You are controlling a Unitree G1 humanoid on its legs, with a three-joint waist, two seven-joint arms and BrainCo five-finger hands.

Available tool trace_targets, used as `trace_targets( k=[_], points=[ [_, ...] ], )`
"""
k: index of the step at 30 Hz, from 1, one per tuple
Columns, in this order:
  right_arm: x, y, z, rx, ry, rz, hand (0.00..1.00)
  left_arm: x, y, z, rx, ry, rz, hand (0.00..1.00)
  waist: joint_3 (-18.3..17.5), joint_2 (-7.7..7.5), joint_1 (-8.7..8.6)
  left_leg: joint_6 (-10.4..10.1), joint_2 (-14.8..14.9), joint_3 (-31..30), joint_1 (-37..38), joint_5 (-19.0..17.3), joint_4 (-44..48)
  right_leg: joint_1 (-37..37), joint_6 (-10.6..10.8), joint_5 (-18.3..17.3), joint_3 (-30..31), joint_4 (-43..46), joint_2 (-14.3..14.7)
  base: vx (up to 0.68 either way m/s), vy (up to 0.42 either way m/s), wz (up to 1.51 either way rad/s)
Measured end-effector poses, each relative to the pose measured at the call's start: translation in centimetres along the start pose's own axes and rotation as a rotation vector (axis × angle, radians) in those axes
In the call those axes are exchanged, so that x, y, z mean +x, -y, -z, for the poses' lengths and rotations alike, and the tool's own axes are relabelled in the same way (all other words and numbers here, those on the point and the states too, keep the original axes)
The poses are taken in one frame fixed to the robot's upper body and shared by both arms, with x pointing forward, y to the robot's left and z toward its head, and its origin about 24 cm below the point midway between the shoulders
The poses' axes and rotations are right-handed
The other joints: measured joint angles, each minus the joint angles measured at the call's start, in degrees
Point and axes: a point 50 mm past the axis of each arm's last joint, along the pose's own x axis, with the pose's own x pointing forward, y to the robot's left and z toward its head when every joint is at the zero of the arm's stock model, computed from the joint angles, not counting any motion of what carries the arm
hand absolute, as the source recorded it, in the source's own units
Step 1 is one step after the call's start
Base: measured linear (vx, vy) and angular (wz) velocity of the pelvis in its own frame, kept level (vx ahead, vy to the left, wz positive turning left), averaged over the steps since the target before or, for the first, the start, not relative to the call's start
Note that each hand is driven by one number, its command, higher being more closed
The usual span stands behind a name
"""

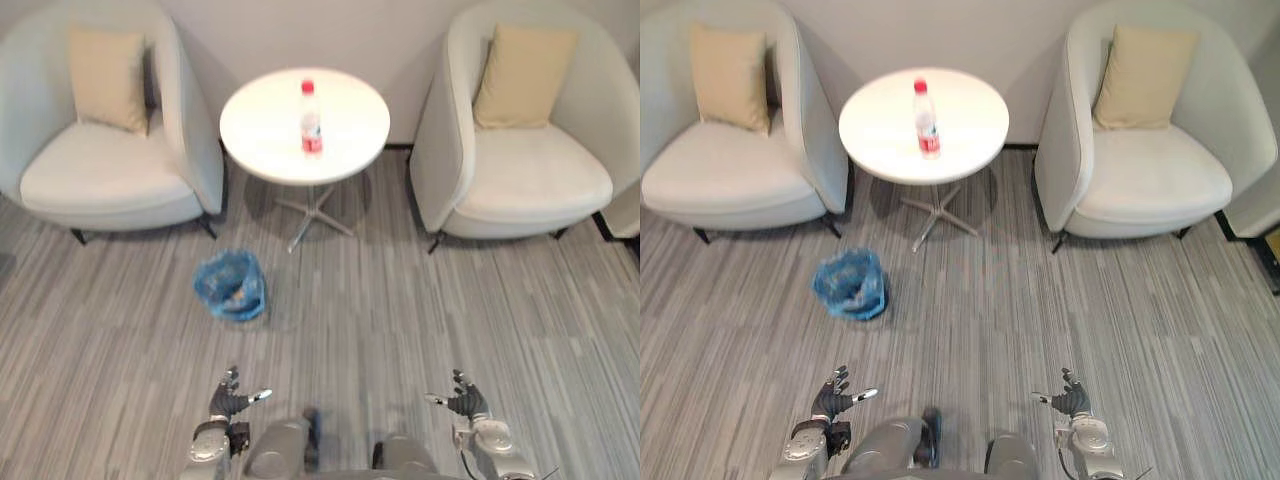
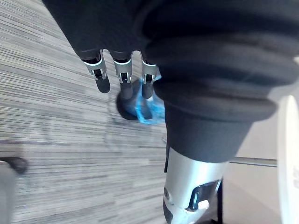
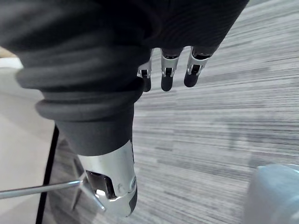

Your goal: Gather rubbish on tea table into small bin, then transfer packed bag to large trash can.

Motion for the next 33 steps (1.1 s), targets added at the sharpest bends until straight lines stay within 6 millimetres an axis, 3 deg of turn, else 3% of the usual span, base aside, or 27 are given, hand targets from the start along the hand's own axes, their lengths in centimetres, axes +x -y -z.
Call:
trace_targets(
  k=[1,2,3,4,6,7,8,10,11,13,14,15,16,17,19,20,22,23,25,26,28,29,30,32,33],
  points=[
    [-0.1,0.0,0.3,0.001,-0.010,-0.001,0.00,0.0,0.0,-0.1,0.002,0.003,-0.001,0.00,-0.1,-0.32,-0.28,-1.0,0.0,-0.8,0.7,-0.7,-0.2,-0.1,0.3,3.4,1.2,-7.2,0.2,0.64,-0.174,1.09],
    [-0.4,0.1,0.8,0.001,-0.026,0.000,0.00,0.0,-0.1,0.2,0.004,-0.006,-0.003,0.00,-0.1,-0.48,-0.42,-2.8,0.3,-1.8,2.3,-2.0,-0.4,0.4,0.5,11.5,1.8,-11.2,0.5,0.51,-0.166,0.89],
    [-0.5,0.4,1.4,-0.006,-0.049,0.007,0.00,-0.2,0.1,1.0,-0.006,-0.043,-0.004,0.00,-0.6,0.73,-0.28,-4.6,2.0,-3.1,3.5,-3.8,1.0,1.4,-2.5,16.0,1.6,-10.8,1.8,0.76,-0.252,0.54],
    [-0.3,0.3,0.9,-0.005,-0.038,0.003,0.00,-0.5,0.1,1.7,-0.009,-0.067,-0.008,0.00,-0.9,1.21,1.07,-6.1,3.4,-2.9,2.4,-2.9,4.6,1.4,-3.7,14.6,1.1,-8.9,2.6,0.61,-0.224,0.23],
    [0.0,0.0,0.2,0.002,-0.010,-0.001,0.00,-0.8,0.4,2.2,-0.025,-0.086,-0.008,0.00,-0.7,1.70,0.77,-9.8,4.3,-2.1,-1.3,-0.3,15.6,4.6,-4.4,11.9,-0.8,-8.9,2.8,0.62,-0.245,0.33],
    [-0.2,-0.1,0.1,0.001,0.001,-0.006,0.00,-0.8,1.0,2.3,-0.057,-0.088,-0.009,0.00,-0.3,2.35,1.03,-10.2,6.4,1.3,-5.9,4.8,28.5,9.5,-5.3,10.1,-1.9,-10.9,3.5,0.62,-0.233,0.55],
    [-0.3,-0.5,0.0,0.004,0.013,-0.018,0.00,-1.0,1.4,2.5,-0.069,-0.092,-0.005,0.00,0.1,1.99,1.63,-9.6,10.4,5.4,-9.8,6.2,38.7,14.6,-6.0,8.9,-2.2,-13.4,4.6,0.49,-0.157,0.38],
    [-0.3,-1.2,-0.7,0.033,0.048,-0.024,0.00,-1.1,1.7,2.6,-0.073,-0.094,0.004,0.00,-0.2,2.10,2.62,-7.9,13.1,9.6,-13.4,2.9,43.1,19.4,-6.4,8.4,-3.1,-15.7,4.8,0.33,-0.102,0.11],
    [-0.3,-1.4,-1.3,0.042,0.073,-0.022,0.00,-1.1,2.0,2.5,-0.074,-0.092,0.013,0.00,-0.1,1.05,2.64,-7.1,13.3,11.7,-16.0,1.4,40.4,21.3,-6.4,8.4,-3.4,-17.5,4.3,0.42,-0.074,0.01],
    [-0.2,-1.2,-1.8,0.051,0.095,-0.009,0.00,-1.0,2.3,2.4,-0.074,-0.088,0.023,0.00,-0.2,1.36,2.85,-7.3,12.4,13.6,-18.1,0.9,28.7,23.4,-6.0,8.2,-3.5,-18.9,3.8,0.34,-0.017,-0.05],
    [-0.2,-1.0,-1.8,0.055,0.095,0.001,0.00,-1.1,2.3,2.5,-0.070,-0.090,0.025,0.00,-0.5,2.22,2.78,-8.7,11.0,14.0,-17.8,3.2,17.1,24.1,-4.7,7.3,-3.5,-18.9,3.8,0.26,0.060,-0.04],
    [-0.4,-0.5,-1.7,0.047,0.097,0.010,0.00,-1.3,2.5,2.9,-0.063,-0.101,0.033,0.00,-1.1,3.71,2.58,-8.8,10.7,13.8,-17.3,10.6,8.7,24.6,-3.8,6.1,-3.4,-18.8,4.7,0.39,0.099,0.03],
    [-0.6,-0.3,-1.4,0.042,0.092,0.017,0.00,-1.4,2.4,3.1,-0.051,-0.111,0.036,0.00,-1.4,4.97,2.50,-4.1,10.3,13.5,-16.3,11.3,6.6,25.6,-2.7,3.7,-3.1,-18.3,5.2,0.38,0.114,0.15],
    [-0.8,-0.4,-1.3,0.042,0.095,0.013,0.00,-1.3,2.2,2.9,-0.041,-0.105,0.035,0.00,-1.3,3.11,2.51,-4.1,8.5,13.7,-14.9,11.4,4.6,25.4,-1.6,2.8,-2.9,-16.9,3.1,0.34,0.099,0.12],
    [-0.8,-0.5,-2.1,0.032,0.134,0.010,0.00,-1.4,1.6,3.1,-0.024,-0.110,0.027,0.00,-1.4,1.06,2.66,-3.5,6.0,14.8,-13.2,10.9,2.3,24.6,-0.8,0.2,-1.8,-14.2,0.6,0.24,0.058,-0.06],
    [-0.7,-0.5,-3.5,0.029,0.187,0.015,0.00,-1.6,1.5,3.5,-0.020,-0.122,0.024,0.00,-1.3,0.60,2.55,-3.3,5.1,15.7,-12.4,8.2,2.2,22.7,0.3,-1.4,-0.9,-9.1,-1.0,0.19,0.058,-0.33],
    [-0.5,-0.7,-5.5,0.019,0.263,0.019,0.00,-2.1,1.3,4.3,-0.013,-0.145,0.023,0.00,-1.3,0.77,2.25,-2.8,4.6,16.7,-10.2,6.4,2.1,17.1,2.3,-1.1,1.8,4.4,-2.3,0.18,0.072,-0.29],
    [-0.7,-1.0,-6.4,0.013,0.303,0.016,0.00,-2.1,1.1,4.2,0.016,-0.143,0.033,0.00,-1.2,0.92,1.69,-2.1,4.5,16.4,-8.7,5.5,2.3,13.5,5.0,0.4,3.1,13.3,-2.7,0.18,0.052,0.18],
    [-1.0,-1.3,-7.6,0.017,0.361,0.012,0.00,-2.1,0.7,4.2,0.040,-0.142,0.033,0.00,-1.3,0.75,0.89,-1.6,4.5,15.4,-7.5,4.5,2.8,10.9,2.6,-2.5,4.1,16.0,-3.0,0.21,0.008,0.30],
    [-1.2,-1.2,-8.7,0.011,0.416,0.016,0.00,-1.9,0.6,4.0,0.041,-0.135,0.033,0.00,-1.3,0.74,0.89,-1.8,4.5,15.1,-7.1,4.2,2.8,8.8,1.3,-3.5,4.6,13.9,-2.7,0.18,-0.042,0.20],
    [-1.6,-1.1,-9.9,-0.004,0.483,0.022,0.00,-1.7,0.4,3.6,0.048,-0.122,0.029,0.00,-1.3,0.69,0.45,-2.6,4.6,13.6,-6.7,4.1,2.8,7.0,0.9,-3.3,6.2,6.6,-1.6,0.21,-0.097,0.45],
    [-1.8,-1.2,-10.3,-0.007,0.503,0.025,0.00,-1.7,0.2,3.6,0.053,-0.120,0.026,0.00,-1.6,0.22,0.18,-3.7,4.3,12.5,-6.7,3.6,3.5,7.4,0.4,-0.3,7.8,-1.7,-1.1,0.21,-0.124,0.55],
    [-1.9,-1.2,-10.5,-0.006,0.512,0.026,0.00,-1.7,0.0,3.7,0.057,-0.123,0.024,0.00,-1.7,-0.37,0.23,-4.2,3.8,11.9,-6.7,3.2,4.1,7.4,0.3,5.7,8.1,-4.7,-1.2,0.24,-0.143,0.51],
    [-2.0,-0.7,-11.1,-0.036,0.540,0.031,0.00,-2.1,0.7,4.6,0.044,-0.156,0.035,0.00,-2.7,1.91,0.66,-5.6,5.8,9.6,-6.8,2.5,4.2,9.3,-0.5,6.7,6.6,-7.0,0.4,0.24,-0.153,0.20],
    [-2.2,-0.7,-11.3,-0.045,0.552,0.029,0.00,-2.2,0.8,4.7,0.042,-0.160,0.036,0.00,-2.9,2.35,0.88,-6.0,6.4,9.4,-6.8,2.6,3.6,9.6,-0.9,7.0,6.1,-8.0,0.9,0.20,-0.142,0.09]
  ],
)
